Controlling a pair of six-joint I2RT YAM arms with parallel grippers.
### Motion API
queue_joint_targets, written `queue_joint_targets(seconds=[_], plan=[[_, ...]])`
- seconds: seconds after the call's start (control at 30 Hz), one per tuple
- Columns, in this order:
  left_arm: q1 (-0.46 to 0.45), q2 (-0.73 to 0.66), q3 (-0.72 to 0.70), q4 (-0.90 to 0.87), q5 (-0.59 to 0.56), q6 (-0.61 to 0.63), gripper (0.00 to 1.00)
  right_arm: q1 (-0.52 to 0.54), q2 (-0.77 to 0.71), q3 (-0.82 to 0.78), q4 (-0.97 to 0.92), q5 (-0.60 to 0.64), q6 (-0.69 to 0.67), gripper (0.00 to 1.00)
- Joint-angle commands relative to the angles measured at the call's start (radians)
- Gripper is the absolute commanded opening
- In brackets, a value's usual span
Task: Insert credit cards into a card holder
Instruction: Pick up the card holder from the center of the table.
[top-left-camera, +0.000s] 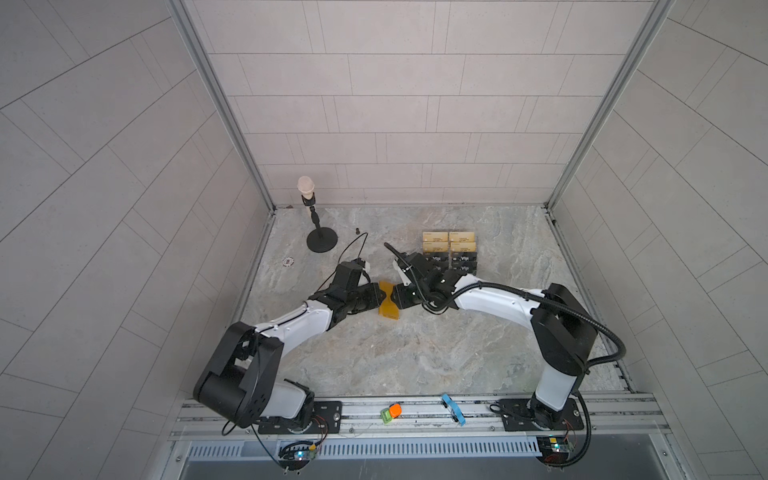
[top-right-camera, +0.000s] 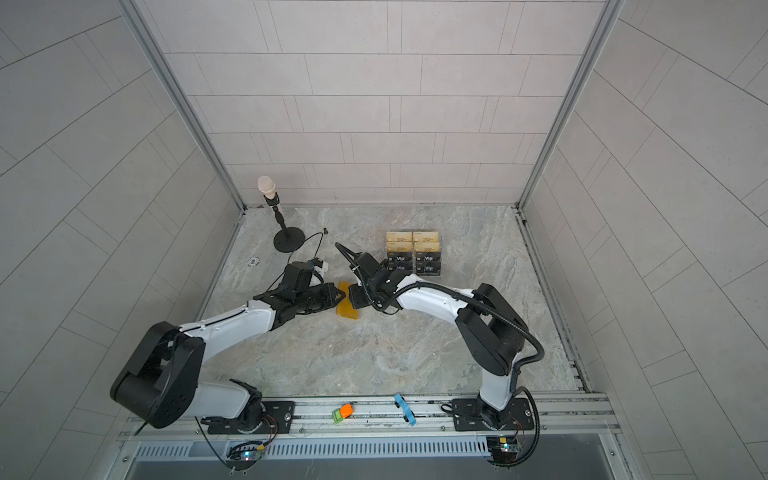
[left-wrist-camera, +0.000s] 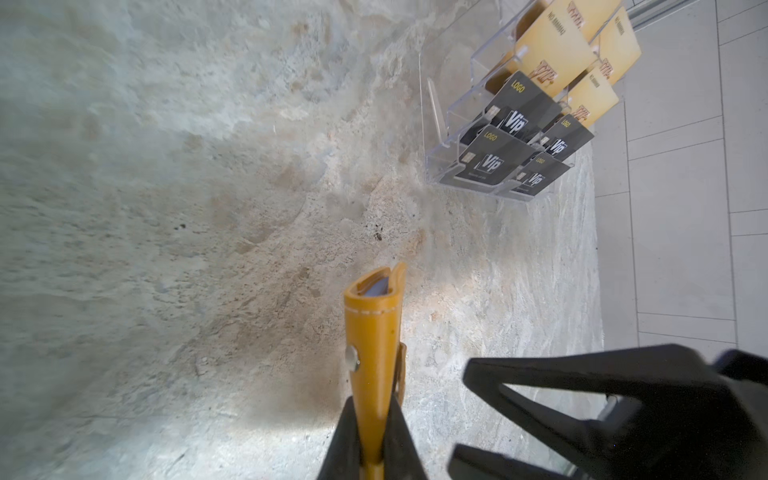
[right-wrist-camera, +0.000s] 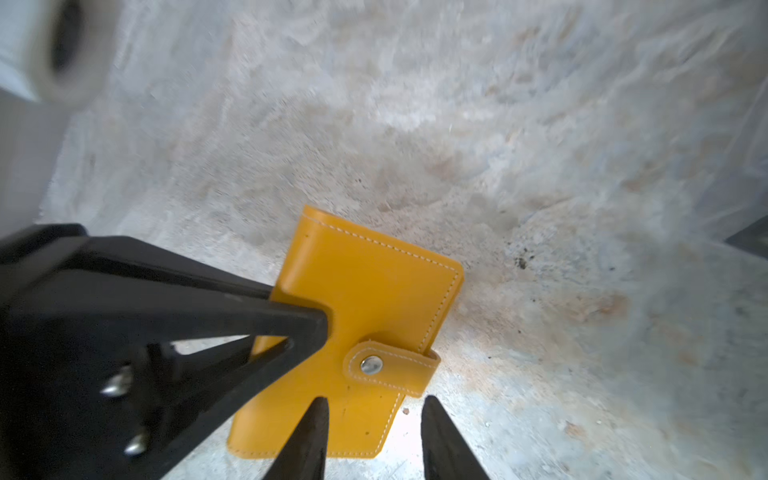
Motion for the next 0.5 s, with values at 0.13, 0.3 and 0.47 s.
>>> queue_joint_targets(seconds=[0.13,0.3,0.47], plan=[[-0.053,-0.056,0.058,-0.084,-0.125,-0.027,0.04,0.023,-0.022,0.028,-0.064,0.027,0.001,0.41],[-0.086,-0.064,0.065,-0.070,-0.113,-0.045,0.04,0.046,-0.009,0.025,-0.055,0.037,0.010,0.41],[-0.094,-0.077,0.065,-0.057,-0.086,-0.048,0.04,0.054,-0.001,0.006,-0.045,0.100,0.012,0.39]])
